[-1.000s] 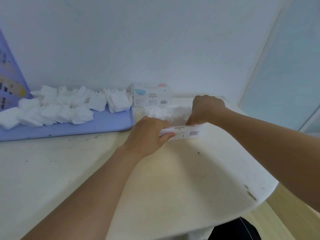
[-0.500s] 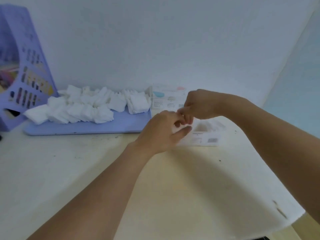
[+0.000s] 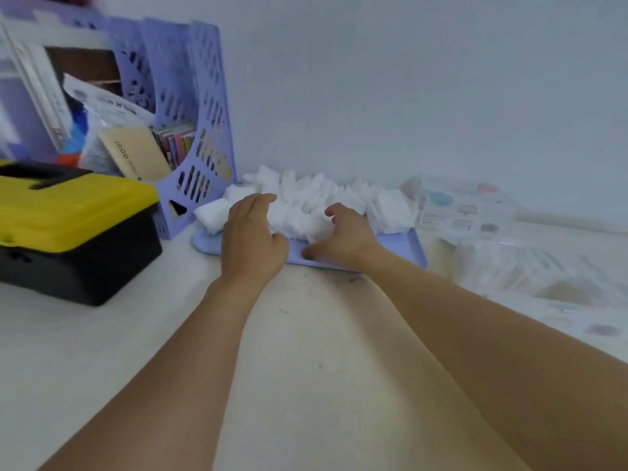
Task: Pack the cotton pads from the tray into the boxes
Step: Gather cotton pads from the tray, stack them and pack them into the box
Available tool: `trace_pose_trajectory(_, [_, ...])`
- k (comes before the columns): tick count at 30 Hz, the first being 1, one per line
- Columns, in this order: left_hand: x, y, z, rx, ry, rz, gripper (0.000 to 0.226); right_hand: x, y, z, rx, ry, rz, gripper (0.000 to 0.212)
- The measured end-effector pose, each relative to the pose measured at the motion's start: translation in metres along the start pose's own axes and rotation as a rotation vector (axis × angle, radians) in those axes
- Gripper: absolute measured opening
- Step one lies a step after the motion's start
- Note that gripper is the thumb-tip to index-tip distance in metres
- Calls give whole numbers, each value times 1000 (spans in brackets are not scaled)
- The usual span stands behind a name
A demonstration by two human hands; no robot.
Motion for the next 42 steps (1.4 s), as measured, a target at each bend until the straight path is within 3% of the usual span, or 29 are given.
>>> trace_pose_trajectory(3, [-2, -2, -10, 33, -76, -38, 63, 2, -7, -6, -53, 100, -16, 80])
trace_pose_trajectory(6, [7, -6, -14, 32, -175, 68, 78, 5, -11, -11, -70, 172, 10, 69])
trace_pose_trajectory(8, [14, -8, -14, 35, -226, 155, 83, 5, -12, -12, -94, 196, 35, 53])
trace_pose_trajectory(11, [15, -8, -18, 56, -262, 139, 79, 1, -15, -11, -120, 180, 84, 27])
trace_pose_trajectory(15, [15, -7, -23, 102, -321, 97, 73, -4, -16, -8, -112, 129, 99, 37])
trace_pose_trajectory(19, [15, -8, -23, 95, -298, 85, 74, -6, -18, -1, -91, 102, 119, 23])
trace_pose_trajectory(22, [15, -7, -24, 112, -288, 89, 74, -11, -15, 11, -230, 13, 96, 32])
trace_pose_trajectory(25, [13, -6, -24, 118, -262, 88, 73, -3, -11, 13, -346, -16, 102, 14])
trace_pose_trajectory(32, [13, -4, -20, 134, -231, 117, 64, 22, -34, -21, -106, 117, 135, 47])
trace_pose_trajectory(42, [12, -4, -21, 125, -289, 103, 59, 6, -45, -15, -66, 158, 136, 39])
Point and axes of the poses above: each hand's wrist, its own y-axis away from the middle knuckle, its own z-axis out of the back of the hand, x = y × z, the point moved 7 cm from there along -y, towards the middle knuckle, and after that the axes turned 13 degrees about z, right-handed, at the moved point
